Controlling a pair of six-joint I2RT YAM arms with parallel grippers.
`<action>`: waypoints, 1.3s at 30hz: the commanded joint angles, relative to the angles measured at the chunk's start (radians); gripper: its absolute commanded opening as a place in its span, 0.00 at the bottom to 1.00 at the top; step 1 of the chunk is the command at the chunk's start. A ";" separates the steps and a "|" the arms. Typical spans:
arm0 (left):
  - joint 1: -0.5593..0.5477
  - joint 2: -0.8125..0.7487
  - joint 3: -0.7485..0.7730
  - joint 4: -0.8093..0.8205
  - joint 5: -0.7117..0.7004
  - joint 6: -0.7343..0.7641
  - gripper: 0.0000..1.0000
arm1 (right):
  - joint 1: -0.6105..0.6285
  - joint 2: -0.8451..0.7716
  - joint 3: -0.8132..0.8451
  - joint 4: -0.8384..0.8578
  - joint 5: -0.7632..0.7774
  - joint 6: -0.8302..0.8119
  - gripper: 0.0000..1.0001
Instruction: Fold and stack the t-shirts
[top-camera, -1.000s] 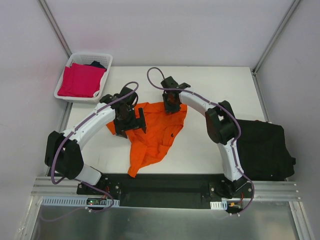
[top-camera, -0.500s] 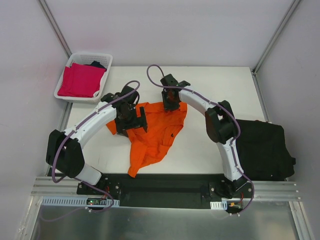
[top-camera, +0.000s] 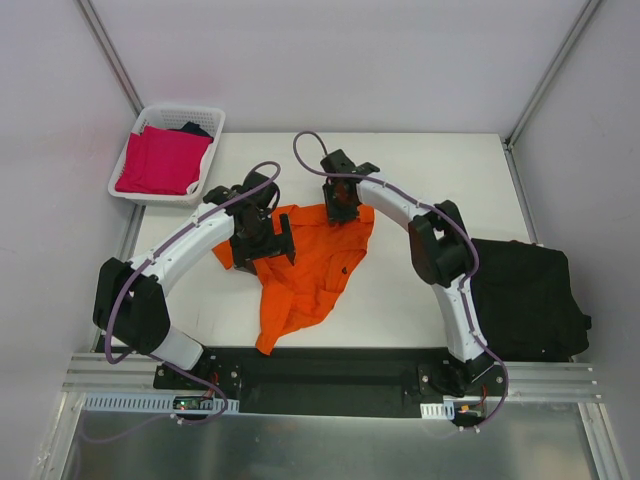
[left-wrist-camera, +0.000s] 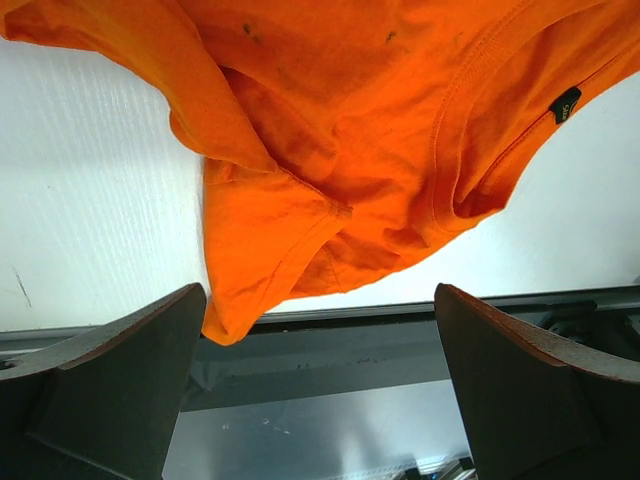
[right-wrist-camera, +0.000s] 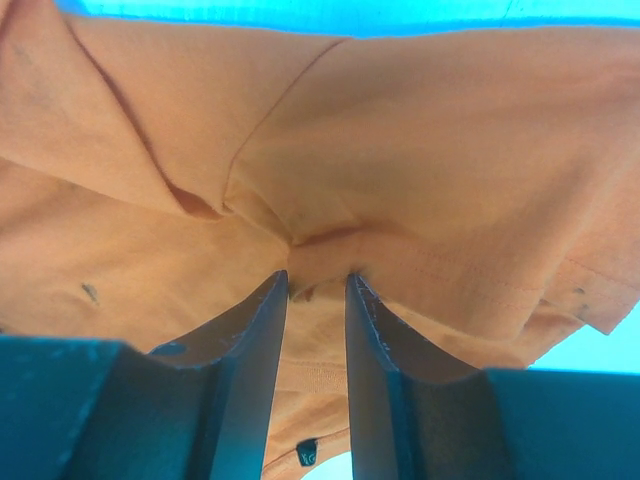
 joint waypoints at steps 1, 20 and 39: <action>-0.009 -0.001 0.023 -0.026 -0.026 -0.016 1.00 | -0.004 0.019 -0.004 -0.011 -0.023 0.008 0.33; -0.009 0.000 0.015 -0.029 -0.033 -0.007 0.99 | -0.001 0.013 -0.016 -0.005 -0.028 0.025 0.03; -0.009 0.039 0.058 -0.026 -0.038 0.011 0.99 | -0.021 -0.038 0.074 -0.090 0.009 -0.004 0.01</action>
